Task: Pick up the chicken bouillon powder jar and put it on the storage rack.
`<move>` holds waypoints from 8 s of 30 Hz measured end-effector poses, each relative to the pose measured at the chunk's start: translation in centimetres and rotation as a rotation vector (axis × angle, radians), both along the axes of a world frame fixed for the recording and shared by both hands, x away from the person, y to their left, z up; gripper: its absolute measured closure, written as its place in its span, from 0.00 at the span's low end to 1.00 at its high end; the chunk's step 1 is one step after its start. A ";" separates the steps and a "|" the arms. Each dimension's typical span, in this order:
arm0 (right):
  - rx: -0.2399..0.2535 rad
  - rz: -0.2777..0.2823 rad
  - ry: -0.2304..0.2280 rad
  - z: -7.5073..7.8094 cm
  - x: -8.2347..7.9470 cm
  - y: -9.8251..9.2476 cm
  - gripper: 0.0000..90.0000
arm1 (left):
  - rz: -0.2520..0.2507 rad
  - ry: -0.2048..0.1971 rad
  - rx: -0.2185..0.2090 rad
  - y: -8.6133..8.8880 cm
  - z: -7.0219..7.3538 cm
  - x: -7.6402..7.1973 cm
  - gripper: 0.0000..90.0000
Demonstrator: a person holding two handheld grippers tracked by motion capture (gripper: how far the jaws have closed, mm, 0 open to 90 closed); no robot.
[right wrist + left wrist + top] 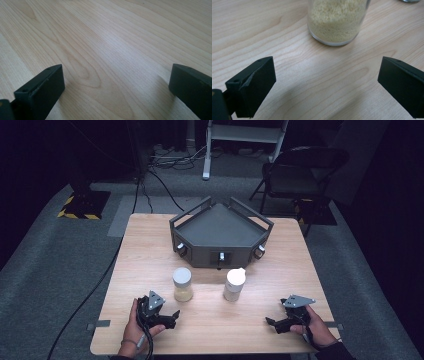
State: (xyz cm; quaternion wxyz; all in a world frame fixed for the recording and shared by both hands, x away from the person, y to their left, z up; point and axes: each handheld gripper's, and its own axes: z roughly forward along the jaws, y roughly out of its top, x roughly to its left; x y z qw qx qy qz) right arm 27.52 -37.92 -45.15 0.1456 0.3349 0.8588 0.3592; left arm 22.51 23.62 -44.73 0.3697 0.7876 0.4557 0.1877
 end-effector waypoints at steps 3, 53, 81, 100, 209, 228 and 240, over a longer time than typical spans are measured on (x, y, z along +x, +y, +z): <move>0.000 0.000 0.000 0.0 0.0 0.0 0.00 | 0.003 -0.017 -0.004 -0.1 0.2 -0.1 0.01; 0.000 -0.008 0.000 0.0 -0.1 0.1 0.00 | 0.023 -0.110 -0.045 -2.6 1.6 2.6 0.01; 0.000 -0.008 0.000 0.0 -0.1 0.1 0.00 | 0.045 -0.121 -0.119 -3.7 0.6 4.3 0.01; 0.000 -0.008 0.000 0.0 -0.1 0.1 0.00 | 0.026 -0.153 -0.143 -3.9 0.0 4.7 0.33; 0.000 -0.006 0.000 0.0 0.0 0.1 0.00 | 0.045 -0.247 -0.066 -11.6 15.2 15.3 0.37; 0.000 -0.001 0.000 0.0 0.1 0.1 0.00 | 0.096 -0.196 -0.030 -13.0 13.8 18.9 0.37; 0.001 -0.001 0.000 0.0 0.1 0.1 0.00 | 0.101 -0.177 -0.059 -12.8 13.2 19.5 0.37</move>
